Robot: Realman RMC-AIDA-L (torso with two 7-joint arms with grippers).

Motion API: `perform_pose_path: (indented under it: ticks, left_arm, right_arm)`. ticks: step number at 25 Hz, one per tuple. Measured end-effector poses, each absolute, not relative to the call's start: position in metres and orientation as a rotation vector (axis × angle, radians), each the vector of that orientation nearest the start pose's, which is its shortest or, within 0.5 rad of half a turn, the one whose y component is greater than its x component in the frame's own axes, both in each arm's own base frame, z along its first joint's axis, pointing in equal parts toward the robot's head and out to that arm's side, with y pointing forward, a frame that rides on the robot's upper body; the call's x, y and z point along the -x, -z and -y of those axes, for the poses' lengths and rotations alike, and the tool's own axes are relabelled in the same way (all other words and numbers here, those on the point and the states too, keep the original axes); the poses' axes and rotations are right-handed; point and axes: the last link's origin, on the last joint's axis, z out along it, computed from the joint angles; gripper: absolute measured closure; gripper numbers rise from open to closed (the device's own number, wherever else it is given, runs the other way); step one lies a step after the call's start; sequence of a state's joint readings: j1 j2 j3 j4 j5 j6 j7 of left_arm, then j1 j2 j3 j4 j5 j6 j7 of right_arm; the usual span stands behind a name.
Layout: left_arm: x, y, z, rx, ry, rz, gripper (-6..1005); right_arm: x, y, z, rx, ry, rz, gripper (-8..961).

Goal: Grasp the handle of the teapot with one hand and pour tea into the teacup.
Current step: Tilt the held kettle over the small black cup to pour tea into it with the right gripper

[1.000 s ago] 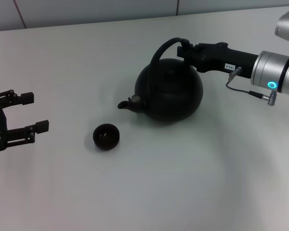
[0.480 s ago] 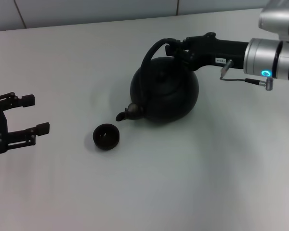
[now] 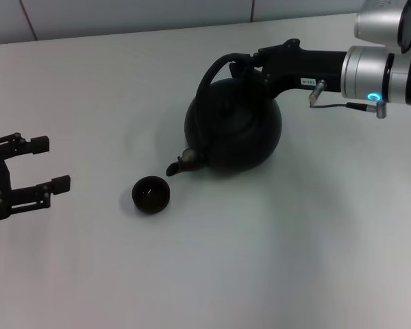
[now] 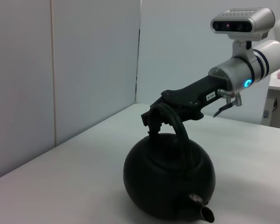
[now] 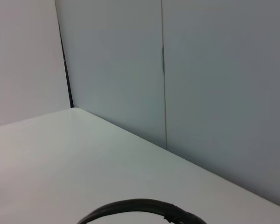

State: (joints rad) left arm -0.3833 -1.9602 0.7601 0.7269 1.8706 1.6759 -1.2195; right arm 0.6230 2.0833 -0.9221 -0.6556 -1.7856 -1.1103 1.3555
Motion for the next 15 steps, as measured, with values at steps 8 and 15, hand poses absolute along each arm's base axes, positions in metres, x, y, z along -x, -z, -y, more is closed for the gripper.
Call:
perform_pose_path:
  ticks: [8,15]
  left_arm:
    - [0.297,-0.055,-0.302,2.704,0.648,0.377,214]
    - [0.296,-0.054,-0.304,2.699,0.651,0.373,214]
  right_arm:
    - [-0.223,0.009,-0.406,2.495,-0.534,-0.436,801]
    - [-0.212,0.003,-0.411,2.500,-0.521,-0.359,802]
